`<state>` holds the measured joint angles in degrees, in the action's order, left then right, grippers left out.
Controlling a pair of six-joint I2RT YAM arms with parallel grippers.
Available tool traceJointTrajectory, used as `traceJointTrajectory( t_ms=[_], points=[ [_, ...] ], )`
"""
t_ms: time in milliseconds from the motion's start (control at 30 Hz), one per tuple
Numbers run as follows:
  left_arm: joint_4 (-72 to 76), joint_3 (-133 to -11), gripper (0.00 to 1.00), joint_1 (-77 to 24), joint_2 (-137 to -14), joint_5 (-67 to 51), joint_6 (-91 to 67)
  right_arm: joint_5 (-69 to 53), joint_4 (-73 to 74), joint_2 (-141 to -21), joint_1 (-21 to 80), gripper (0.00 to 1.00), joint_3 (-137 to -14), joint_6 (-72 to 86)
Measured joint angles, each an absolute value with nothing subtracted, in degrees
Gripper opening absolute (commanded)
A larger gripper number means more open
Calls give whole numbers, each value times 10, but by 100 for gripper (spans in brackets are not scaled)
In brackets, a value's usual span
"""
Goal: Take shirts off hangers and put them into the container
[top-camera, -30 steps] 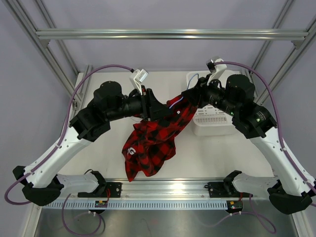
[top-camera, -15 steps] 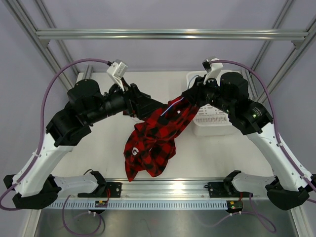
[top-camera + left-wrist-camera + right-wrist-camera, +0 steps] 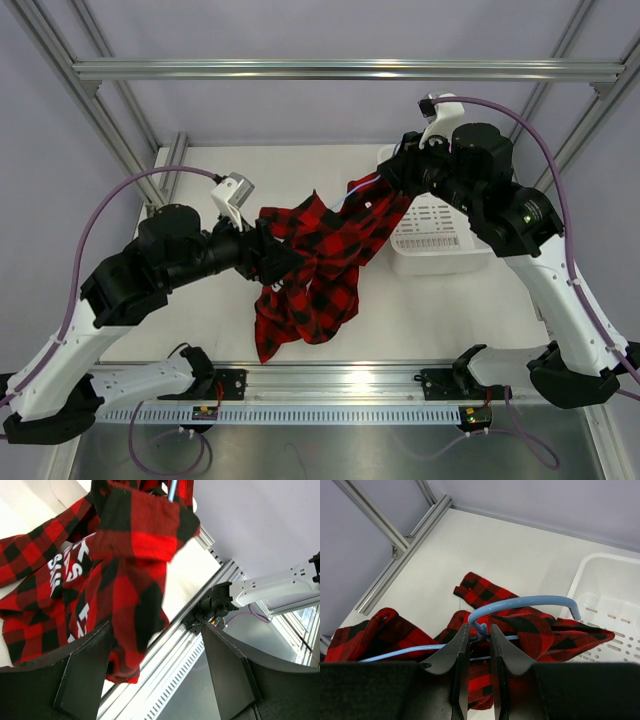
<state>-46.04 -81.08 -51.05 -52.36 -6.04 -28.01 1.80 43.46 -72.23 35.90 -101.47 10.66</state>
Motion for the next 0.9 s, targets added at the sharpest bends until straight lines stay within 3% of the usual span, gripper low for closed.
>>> traceJointTrajectory(
  t_ms=[500,600,700,900],
  points=[
    [-465,-752,73,-513,-502,-34,-274,24,467,-730,359,0,-1041,111],
    [-463,-743,55,-513,-504,-33,-274,24,468,-730,359,0,-1058,112],
    [-461,-740,0,-513,-504,-29,-274,25,472,-730,359,0,-1070,113],
    [-451,-730,0,-515,-474,-3,-275,37,481,-729,359,0,-1072,118]
  ],
)
